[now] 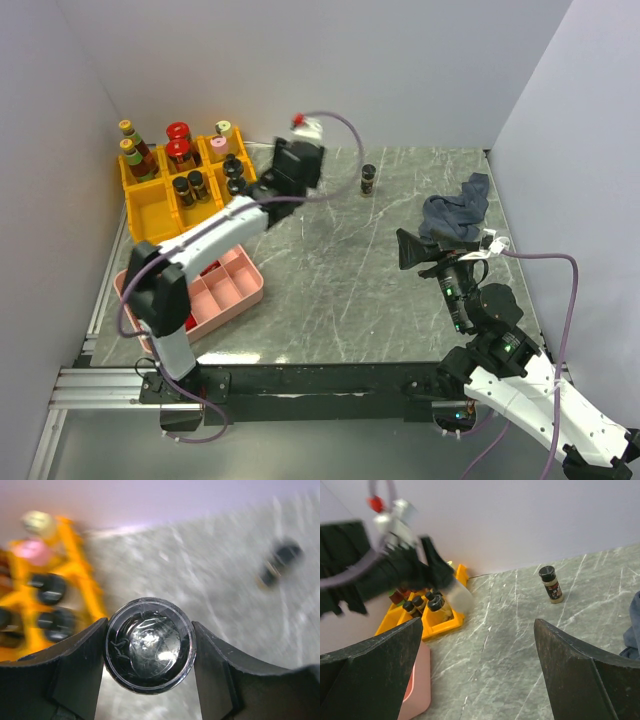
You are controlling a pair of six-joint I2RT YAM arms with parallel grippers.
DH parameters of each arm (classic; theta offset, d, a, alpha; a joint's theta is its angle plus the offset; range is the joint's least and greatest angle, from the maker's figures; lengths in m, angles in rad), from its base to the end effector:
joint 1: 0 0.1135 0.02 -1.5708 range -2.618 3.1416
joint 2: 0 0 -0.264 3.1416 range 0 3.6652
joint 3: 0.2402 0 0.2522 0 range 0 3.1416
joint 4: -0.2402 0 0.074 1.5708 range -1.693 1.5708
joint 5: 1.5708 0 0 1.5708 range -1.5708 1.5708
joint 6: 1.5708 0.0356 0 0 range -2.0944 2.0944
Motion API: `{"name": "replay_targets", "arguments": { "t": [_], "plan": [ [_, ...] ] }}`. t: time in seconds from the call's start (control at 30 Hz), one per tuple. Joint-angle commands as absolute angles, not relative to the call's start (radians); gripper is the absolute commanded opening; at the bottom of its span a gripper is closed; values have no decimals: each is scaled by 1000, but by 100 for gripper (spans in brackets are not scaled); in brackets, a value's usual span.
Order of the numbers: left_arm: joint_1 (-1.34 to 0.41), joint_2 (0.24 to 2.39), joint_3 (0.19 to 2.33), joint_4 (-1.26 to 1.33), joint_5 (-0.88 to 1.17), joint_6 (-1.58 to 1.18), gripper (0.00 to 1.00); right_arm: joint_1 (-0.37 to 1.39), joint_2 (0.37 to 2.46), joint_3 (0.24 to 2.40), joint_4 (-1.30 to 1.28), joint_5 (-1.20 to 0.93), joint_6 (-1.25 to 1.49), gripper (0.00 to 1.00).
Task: Organize the condiment bottles
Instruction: Pick up the bottle from the center of the board, then place the bottle in the storage box.
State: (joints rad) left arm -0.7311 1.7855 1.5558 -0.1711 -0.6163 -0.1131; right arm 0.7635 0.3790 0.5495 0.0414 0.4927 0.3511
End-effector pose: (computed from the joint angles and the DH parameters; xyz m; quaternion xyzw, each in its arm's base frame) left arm 0.3289 -0.2673 0.3339 0.0821 0.8077 0.0151 0.5836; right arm 0.0904 0.0632 0.3340 0.0609 0.6353 0.2690 0.7213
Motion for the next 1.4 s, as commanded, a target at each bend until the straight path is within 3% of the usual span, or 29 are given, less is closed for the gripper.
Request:
{"name": "replay_targets", "arguments": {
  "t": [0.0,0.3,0.7,1.37],
  "plan": [
    [-611,1597,1628,-101,-701,-118,1,764,379,566,74,489,359,100],
    [-322,1485,1540,-72,-742,-161,1,764,368,568,72,485,360,100],
    [66,1422,1298,-6,-618,-412,1,762,367,568,69,474,367,100],
    [175,1634,1178,123,-584,-472,1,762,371,563,72,479,365,100]
  ]
}}
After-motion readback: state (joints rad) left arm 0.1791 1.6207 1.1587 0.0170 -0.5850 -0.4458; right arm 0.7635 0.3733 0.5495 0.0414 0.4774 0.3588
